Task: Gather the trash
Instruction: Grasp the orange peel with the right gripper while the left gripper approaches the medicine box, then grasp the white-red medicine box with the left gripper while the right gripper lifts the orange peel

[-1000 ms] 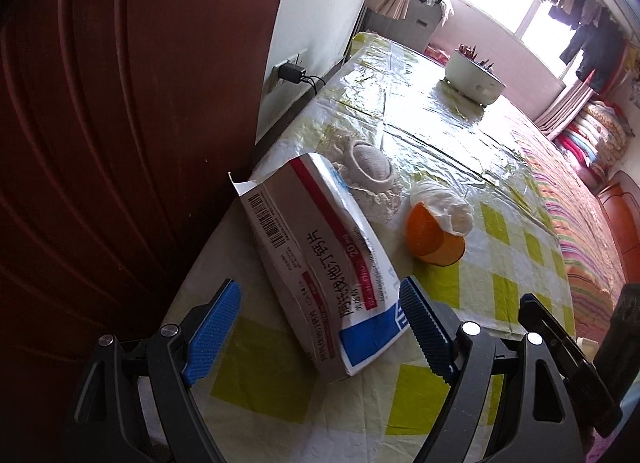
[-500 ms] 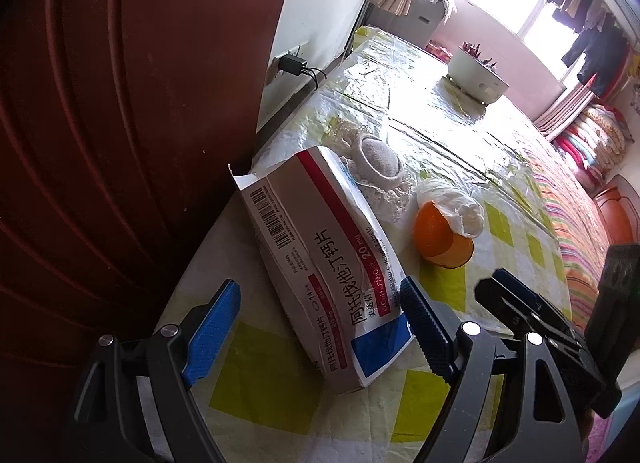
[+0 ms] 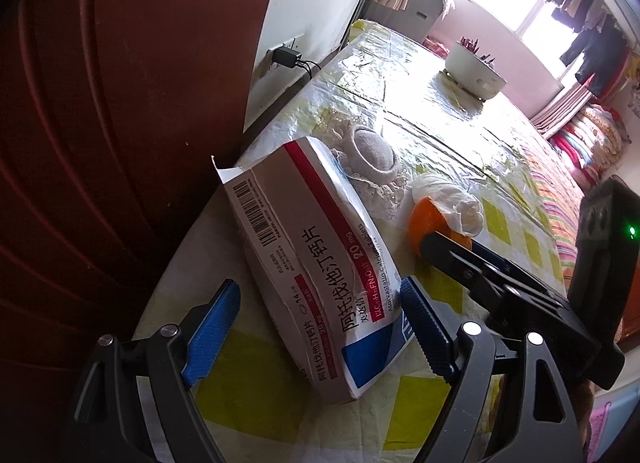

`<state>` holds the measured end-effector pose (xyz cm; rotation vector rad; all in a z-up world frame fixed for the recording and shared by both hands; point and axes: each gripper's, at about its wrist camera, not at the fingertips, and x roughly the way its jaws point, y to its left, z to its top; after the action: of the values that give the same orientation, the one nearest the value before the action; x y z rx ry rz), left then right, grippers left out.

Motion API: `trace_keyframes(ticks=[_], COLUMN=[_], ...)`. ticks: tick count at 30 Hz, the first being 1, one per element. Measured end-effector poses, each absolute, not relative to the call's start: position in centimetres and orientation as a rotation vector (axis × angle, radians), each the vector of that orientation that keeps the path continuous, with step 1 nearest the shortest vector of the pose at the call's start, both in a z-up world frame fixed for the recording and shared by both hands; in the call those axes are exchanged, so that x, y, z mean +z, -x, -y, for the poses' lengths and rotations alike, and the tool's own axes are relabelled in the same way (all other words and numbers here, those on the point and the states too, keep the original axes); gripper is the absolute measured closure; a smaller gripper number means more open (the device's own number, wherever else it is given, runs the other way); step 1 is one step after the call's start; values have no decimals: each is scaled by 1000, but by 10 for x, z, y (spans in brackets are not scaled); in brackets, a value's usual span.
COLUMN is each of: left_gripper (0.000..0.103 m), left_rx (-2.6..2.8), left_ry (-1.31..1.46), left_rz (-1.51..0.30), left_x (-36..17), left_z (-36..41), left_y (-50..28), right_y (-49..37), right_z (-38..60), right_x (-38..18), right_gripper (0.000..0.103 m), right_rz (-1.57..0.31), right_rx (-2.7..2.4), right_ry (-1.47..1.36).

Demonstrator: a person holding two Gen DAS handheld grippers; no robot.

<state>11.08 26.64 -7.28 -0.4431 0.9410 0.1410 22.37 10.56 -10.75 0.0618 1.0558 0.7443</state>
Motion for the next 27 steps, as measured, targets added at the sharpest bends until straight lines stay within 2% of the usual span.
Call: trace_keyframes(ticks=[3,6,14,20,27], left_gripper=[20,20,20,21,26], left_rx=[145,141,143,155,156], left_ry=[436,435,379,334,281], left_rz=[-949,-956,-935,-903,-861], left_x=[-75,-78,-79,-78,-73], left_z=[-263,-261,-252,-246,-235], left_y=[-114,-118,-123,-124,-122], right_y=[-226,-223,-191,-182,-172], right_z=[-103,-98,-69,-21,19], right_x=[-106,-103,-101,-107,-98], right_gripper=[66,74,75,75,74], right_rz=[-1055,-1041,-1050,-1081,-1048], right_rx=[751,771,791,771,700], right_ry=[-60,-78,-124,-274,-310])
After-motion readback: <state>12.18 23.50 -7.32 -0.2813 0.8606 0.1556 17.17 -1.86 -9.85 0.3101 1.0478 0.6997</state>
